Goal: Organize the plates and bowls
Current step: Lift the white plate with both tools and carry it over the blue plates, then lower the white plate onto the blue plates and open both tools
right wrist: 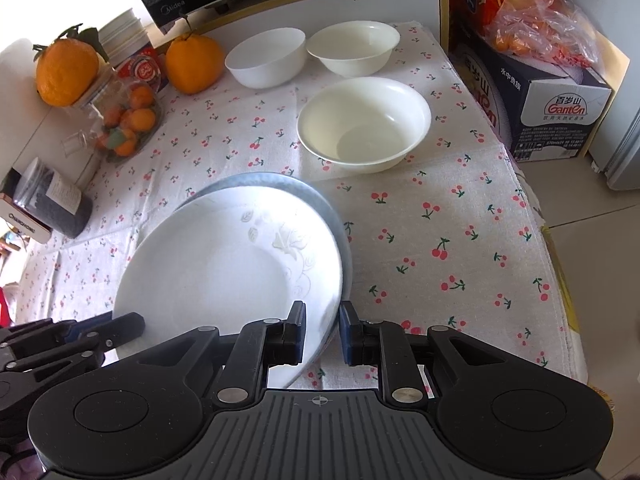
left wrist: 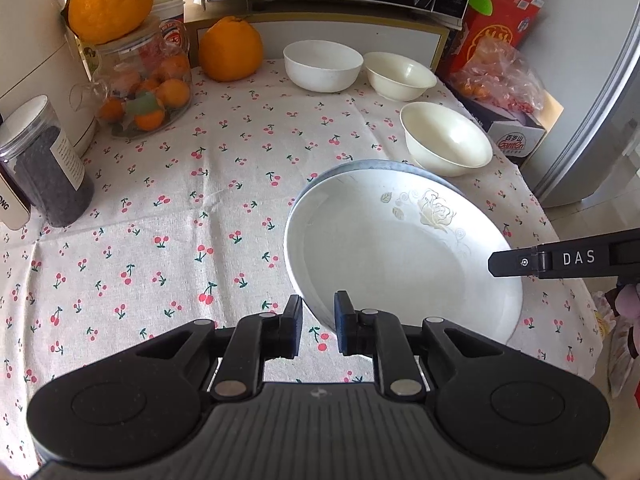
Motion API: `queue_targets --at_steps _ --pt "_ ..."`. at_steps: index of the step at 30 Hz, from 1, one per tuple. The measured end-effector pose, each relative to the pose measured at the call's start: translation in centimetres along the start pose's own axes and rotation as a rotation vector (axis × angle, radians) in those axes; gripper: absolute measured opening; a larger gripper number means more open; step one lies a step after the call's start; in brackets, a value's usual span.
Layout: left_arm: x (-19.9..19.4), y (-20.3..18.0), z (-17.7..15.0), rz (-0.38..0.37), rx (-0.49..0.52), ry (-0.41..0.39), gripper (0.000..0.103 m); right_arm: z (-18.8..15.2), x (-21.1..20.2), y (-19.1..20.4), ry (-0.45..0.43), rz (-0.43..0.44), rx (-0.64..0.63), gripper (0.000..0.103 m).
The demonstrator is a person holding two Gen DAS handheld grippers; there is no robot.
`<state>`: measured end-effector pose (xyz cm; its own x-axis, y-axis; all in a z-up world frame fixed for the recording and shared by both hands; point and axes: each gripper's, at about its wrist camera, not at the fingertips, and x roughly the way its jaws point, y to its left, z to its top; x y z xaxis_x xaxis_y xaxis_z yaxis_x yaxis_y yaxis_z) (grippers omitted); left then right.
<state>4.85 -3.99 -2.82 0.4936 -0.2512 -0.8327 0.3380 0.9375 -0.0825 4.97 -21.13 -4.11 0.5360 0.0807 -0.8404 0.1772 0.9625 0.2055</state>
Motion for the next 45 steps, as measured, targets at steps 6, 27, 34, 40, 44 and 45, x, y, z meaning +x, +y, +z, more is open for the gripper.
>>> queue_targets --at_steps 6,27,34,40,44,45 --pt "-0.1 0.0 -0.1 0.008 -0.001 0.0 0.015 -0.1 -0.2 -0.1 -0.006 0.008 0.005 0.019" --pt "-0.5 0.6 -0.2 -0.002 0.011 0.0 0.022 -0.1 -0.3 -0.3 -0.017 0.008 0.01 0.022" --pt "-0.6 0.9 -0.1 -0.05 0.003 -0.005 0.038 0.0 -0.2 -0.4 -0.021 0.018 0.014 0.035" --pt "-0.9 1.1 0.1 -0.088 -0.001 -0.031 0.062 0.1 -0.5 -0.7 -0.045 0.032 0.027 0.055" --pt "-0.9 1.5 0.2 -0.107 -0.03 -0.051 0.075 0.2 -0.6 -1.2 -0.064 0.072 0.071 0.067" --pt "-0.8 1.7 0.3 -0.115 -0.041 -0.052 0.079 0.2 -0.6 -1.3 -0.068 0.082 0.079 0.07"
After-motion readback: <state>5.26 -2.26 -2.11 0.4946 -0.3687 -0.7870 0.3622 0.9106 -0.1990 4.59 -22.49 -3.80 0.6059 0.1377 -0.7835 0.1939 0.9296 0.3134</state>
